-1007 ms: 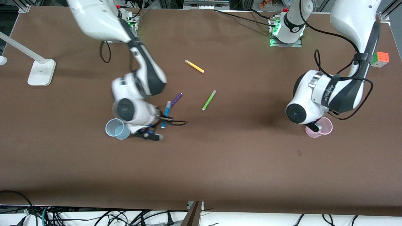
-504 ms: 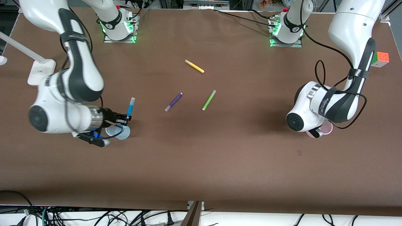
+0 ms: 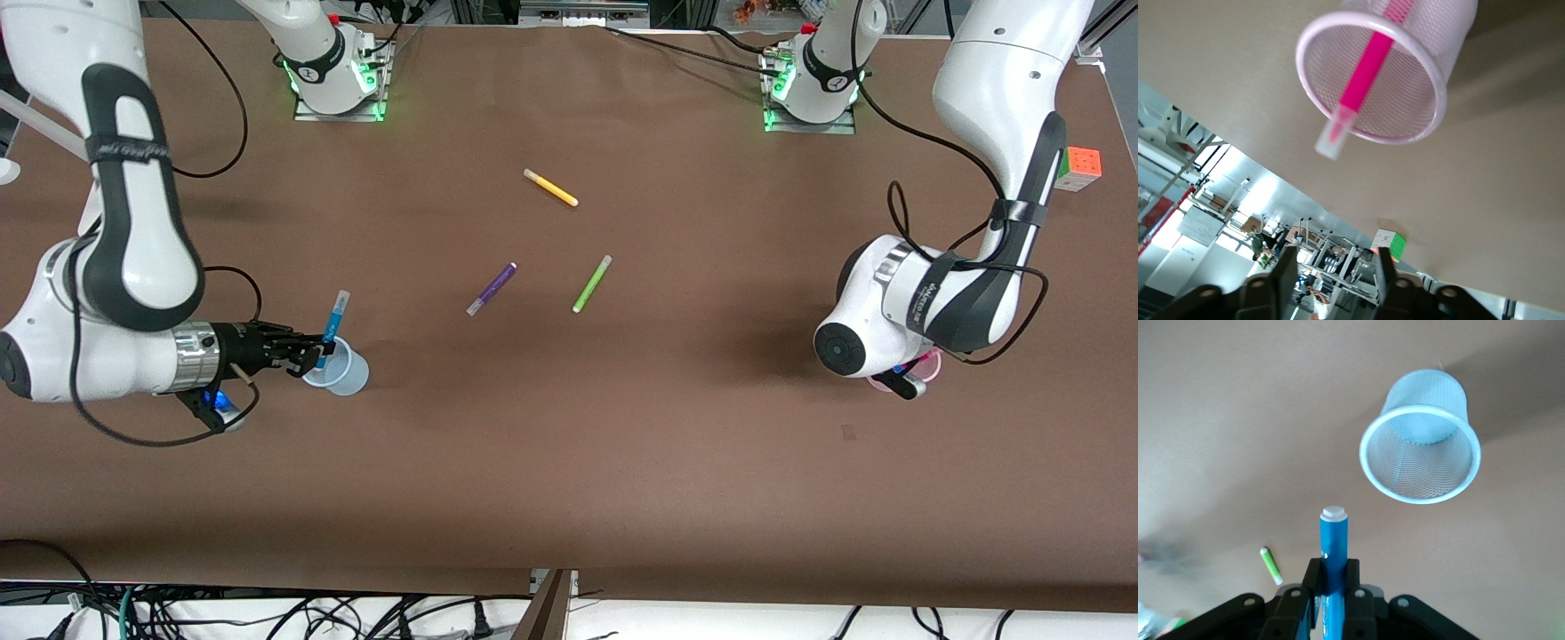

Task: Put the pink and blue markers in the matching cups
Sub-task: 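Carry the pink marker into the pink cup while the right gripper carries blue, then open both grippers and withdraw them from the cups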

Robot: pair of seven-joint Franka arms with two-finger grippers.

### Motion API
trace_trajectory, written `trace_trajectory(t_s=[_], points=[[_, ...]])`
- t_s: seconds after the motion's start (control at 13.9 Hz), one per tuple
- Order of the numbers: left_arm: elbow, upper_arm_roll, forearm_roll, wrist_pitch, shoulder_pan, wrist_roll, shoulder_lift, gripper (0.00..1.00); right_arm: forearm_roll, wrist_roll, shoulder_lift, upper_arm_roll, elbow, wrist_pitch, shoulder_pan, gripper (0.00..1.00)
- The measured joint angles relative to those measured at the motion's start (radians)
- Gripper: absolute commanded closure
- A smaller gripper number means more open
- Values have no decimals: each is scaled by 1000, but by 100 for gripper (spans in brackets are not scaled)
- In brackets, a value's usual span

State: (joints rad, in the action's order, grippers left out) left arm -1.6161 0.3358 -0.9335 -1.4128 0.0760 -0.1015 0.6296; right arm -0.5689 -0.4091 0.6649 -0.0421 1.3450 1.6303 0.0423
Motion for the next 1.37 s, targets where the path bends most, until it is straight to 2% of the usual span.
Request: trace_trajectory(t_s=[0.36, 0.72, 0.79, 0.86, 0.94, 1.15, 1.37], points=[[45, 5, 155, 0, 4, 39, -35, 0, -85, 16, 85, 1, 0, -36, -41, 100], [192, 1, 473, -1, 23, 83, -90, 0, -116, 45, 124, 1, 0, -49, -76, 100], [218, 1, 520, -1, 37, 86, -108, 0, -117, 50, 126, 1, 0, -49, -82, 77], [246, 1, 569, -2, 51, 87, -127, 0, -117, 52, 127, 1, 0, -50, -86, 45], [280, 1, 611, -2, 61, 89, -146, 0, -118, 53, 128, 1, 0, -50, -89, 26], [390, 1, 678, 0, 72, 91, -193, 0, -120, 54, 130, 2, 0, -51, -91, 23], [413, -34, 780, 3, 69, 95, -259, 0, -121, 58, 129, 3, -17, -70, -92, 20]])
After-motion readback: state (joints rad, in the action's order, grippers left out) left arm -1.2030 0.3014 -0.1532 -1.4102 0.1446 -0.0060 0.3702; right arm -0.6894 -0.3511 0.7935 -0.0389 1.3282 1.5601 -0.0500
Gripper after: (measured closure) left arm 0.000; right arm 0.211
